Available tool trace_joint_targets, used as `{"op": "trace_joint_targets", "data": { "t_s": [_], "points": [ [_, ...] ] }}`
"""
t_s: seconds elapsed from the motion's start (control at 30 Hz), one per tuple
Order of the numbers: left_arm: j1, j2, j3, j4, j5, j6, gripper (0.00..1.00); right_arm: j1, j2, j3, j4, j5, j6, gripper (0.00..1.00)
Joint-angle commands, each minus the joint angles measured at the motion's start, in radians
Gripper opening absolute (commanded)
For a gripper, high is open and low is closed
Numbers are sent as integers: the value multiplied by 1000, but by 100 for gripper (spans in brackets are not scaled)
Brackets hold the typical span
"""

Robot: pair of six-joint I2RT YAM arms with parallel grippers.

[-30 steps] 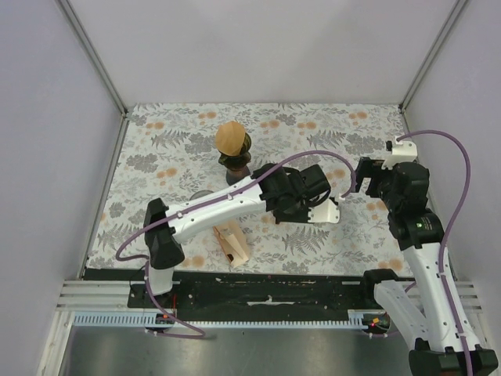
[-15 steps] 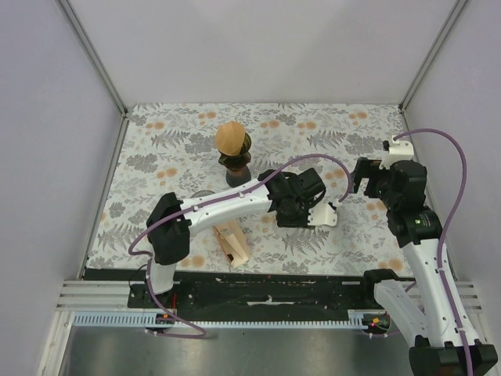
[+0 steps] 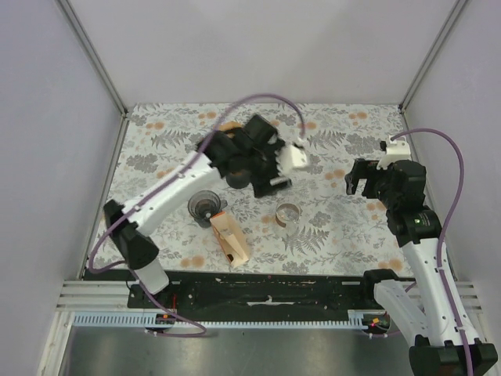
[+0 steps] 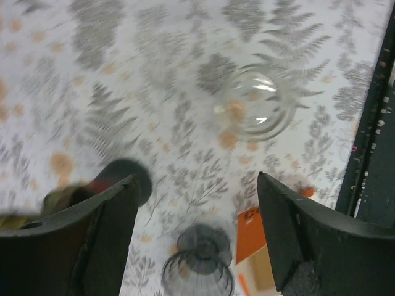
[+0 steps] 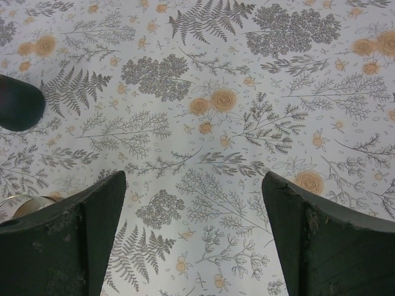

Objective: Place the coffee filter in the dripper
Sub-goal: Place the coffee server at the center of the board.

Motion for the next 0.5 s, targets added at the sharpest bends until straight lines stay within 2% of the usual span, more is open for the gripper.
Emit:
{"op": "trace_joint_targets", "data": {
  "t_s": [0.0, 0.07, 0.2, 0.3, 0.37, 0.47],
  "points": [
    [327, -163, 48, -78, 156, -112, 82, -5, 3, -3, 25, -34, -11, 98],
    [479, -210, 23, -98, 190, -129, 80, -5, 6, -4, 28, -39, -9, 98],
    [810, -321, -121, -73, 286, -129, 80, -3, 18, -8, 37, -51, -12, 98],
    [1002, -327, -228, -29, 271, -160, 80, -3, 27, -5, 40, -59, -14, 98],
    [1056, -306, -315, 16, 242, -184, 80, -3, 30, -5, 40, -66, -17, 98],
    [1060, -260, -453, 68, 260, -201, 85, -3, 30, -6, 40, -66, -17, 98]
  ]
}}
